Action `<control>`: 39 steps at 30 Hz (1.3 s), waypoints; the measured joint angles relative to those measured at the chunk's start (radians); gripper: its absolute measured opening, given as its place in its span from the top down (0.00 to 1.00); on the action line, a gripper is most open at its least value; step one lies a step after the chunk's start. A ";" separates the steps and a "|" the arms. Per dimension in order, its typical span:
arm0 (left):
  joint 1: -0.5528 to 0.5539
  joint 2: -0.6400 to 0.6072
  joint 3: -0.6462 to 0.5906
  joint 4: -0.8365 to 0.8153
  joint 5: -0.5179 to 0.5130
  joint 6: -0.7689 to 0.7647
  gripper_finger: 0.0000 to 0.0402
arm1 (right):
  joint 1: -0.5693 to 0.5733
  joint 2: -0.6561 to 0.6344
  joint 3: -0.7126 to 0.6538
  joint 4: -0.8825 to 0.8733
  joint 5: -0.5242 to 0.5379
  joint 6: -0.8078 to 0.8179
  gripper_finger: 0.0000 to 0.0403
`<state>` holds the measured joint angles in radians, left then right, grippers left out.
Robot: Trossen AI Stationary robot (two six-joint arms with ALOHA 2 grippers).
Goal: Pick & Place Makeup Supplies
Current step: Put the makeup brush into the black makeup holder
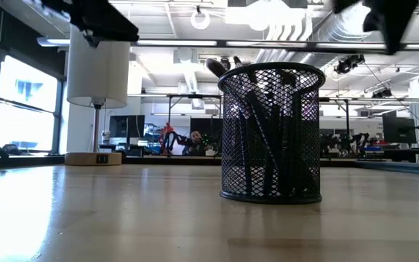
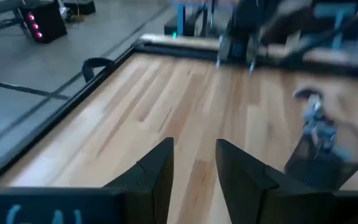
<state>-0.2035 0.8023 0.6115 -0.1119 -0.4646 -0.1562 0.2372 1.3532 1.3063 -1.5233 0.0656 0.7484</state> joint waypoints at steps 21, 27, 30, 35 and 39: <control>-0.081 0.586 0.541 -0.394 -0.345 0.532 0.70 | -0.375 0.518 0.582 -0.008 -0.210 -0.274 1.00; -0.085 0.622 0.541 -0.350 -0.366 0.606 0.70 | -0.404 0.569 0.654 0.054 -0.309 -0.288 1.00; -0.085 0.636 0.541 -0.344 -0.371 0.637 0.70 | -0.403 0.582 0.653 0.077 -0.341 -0.303 1.00; -0.085 0.665 0.541 -0.347 -0.410 0.660 0.70 | -0.403 0.581 0.651 0.121 -0.372 -0.304 1.00; -0.085 0.670 0.540 -0.346 -0.425 0.677 0.70 | -0.403 0.580 0.656 0.142 -0.382 -0.302 1.00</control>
<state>-0.2882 1.4727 1.1515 -0.4580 -0.8901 0.5209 -0.1661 1.9335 1.9625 -1.3818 -0.3165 0.4463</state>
